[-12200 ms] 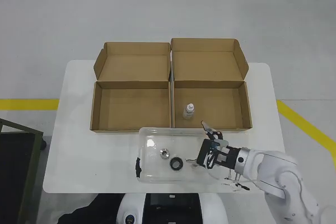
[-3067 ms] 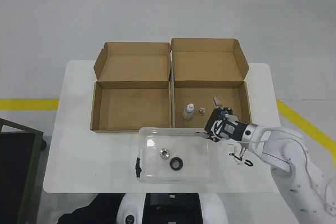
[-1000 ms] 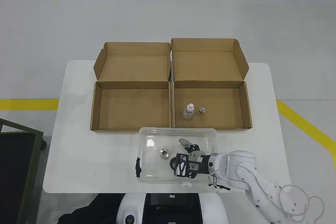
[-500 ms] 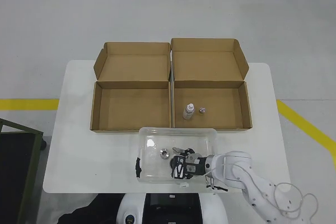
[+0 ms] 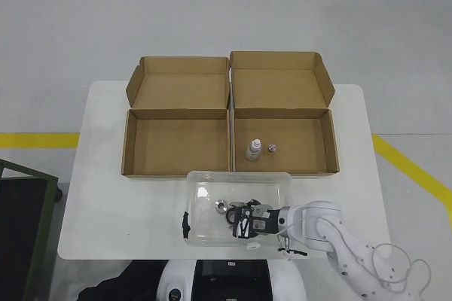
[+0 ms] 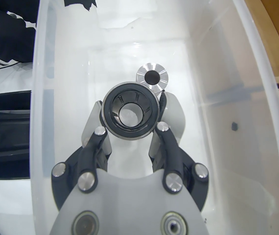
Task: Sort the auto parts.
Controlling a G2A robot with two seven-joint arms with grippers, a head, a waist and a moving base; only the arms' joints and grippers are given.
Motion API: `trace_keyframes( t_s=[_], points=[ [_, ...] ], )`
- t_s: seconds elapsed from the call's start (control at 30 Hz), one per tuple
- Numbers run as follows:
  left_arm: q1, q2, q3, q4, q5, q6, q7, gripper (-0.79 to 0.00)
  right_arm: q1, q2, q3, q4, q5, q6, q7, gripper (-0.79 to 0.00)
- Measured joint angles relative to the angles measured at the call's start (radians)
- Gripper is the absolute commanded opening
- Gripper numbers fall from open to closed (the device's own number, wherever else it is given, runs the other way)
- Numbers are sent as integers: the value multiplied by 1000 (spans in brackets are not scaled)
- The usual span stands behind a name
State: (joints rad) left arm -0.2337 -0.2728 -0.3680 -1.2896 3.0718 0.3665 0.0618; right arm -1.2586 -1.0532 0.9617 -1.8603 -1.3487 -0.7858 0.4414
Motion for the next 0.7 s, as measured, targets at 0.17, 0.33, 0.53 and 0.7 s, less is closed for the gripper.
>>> trace_keyframes(
  t_s=[0.17, 0.33, 0.53, 0.7],
  points=[
    [0, 0, 0, 0, 0, 0, 0, 0, -8, 7, 35, -33, 22, -9, -2, -785],
    [0, 0, 0, 0, 0, 0, 0, 0, -19, 17, 81, -98, 56, -27, -3, -785],
    [0, 0, 0, 0, 0, 0, 0, 0, -32, 24, 125, -158, 114, -27, -19, -785],
    [0, 0, 0, 0, 0, 0, 0, 0, -33, 23, 140, -161, 166, 7, -36, -785]
  ],
)
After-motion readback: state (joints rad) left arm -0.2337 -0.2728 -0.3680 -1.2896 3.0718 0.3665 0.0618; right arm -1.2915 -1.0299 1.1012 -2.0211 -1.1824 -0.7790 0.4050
